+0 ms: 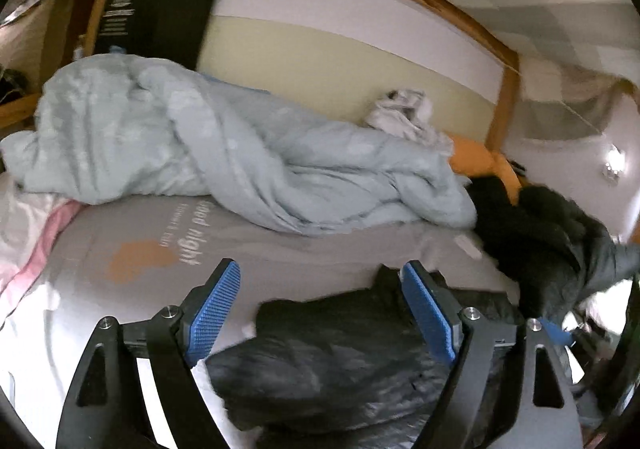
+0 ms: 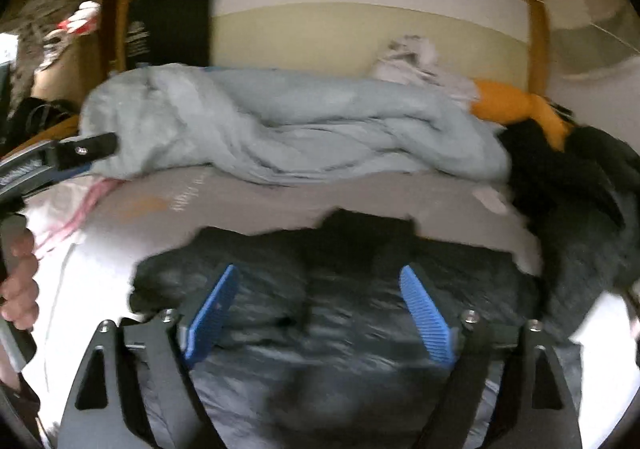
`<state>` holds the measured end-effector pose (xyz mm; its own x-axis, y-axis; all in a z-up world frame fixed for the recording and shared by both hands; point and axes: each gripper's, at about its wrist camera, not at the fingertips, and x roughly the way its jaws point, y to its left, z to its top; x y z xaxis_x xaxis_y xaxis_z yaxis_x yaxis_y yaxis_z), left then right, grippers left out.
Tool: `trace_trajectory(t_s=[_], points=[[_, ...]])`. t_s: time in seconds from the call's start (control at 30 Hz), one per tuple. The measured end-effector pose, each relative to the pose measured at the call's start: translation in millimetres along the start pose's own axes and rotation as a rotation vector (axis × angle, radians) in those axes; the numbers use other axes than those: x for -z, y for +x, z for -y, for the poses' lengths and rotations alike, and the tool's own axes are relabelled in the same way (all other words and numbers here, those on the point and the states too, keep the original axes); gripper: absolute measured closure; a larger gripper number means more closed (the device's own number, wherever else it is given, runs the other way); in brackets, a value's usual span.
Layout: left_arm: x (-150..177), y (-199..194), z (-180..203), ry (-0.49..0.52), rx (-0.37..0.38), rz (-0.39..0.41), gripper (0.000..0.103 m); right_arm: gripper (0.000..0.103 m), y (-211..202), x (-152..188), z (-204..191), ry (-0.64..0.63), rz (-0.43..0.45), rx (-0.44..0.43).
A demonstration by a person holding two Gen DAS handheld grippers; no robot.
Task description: Fold large clothes
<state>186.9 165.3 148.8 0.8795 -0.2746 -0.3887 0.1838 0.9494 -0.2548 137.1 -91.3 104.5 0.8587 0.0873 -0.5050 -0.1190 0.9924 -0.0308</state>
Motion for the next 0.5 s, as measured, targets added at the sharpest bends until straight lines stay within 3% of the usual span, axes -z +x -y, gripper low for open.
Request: trace_trajectory(t_s=[0.1,0.27,0.5], points=[[-7,-9,-27,-0.063,-0.008,0.022,0.021,0.017,25,-2,-42,-0.111,-0.043,-0.026],[-11,-10,-51,-0.084,-0.073,0.026,0.021,0.017,66,5,-103,-0.235,-0.187,-0.195],[-4,9,-73,-0.146,-0.081,-0.021,0.021,0.017,122,23,-148,-0.386,-0.293,-0.173]])
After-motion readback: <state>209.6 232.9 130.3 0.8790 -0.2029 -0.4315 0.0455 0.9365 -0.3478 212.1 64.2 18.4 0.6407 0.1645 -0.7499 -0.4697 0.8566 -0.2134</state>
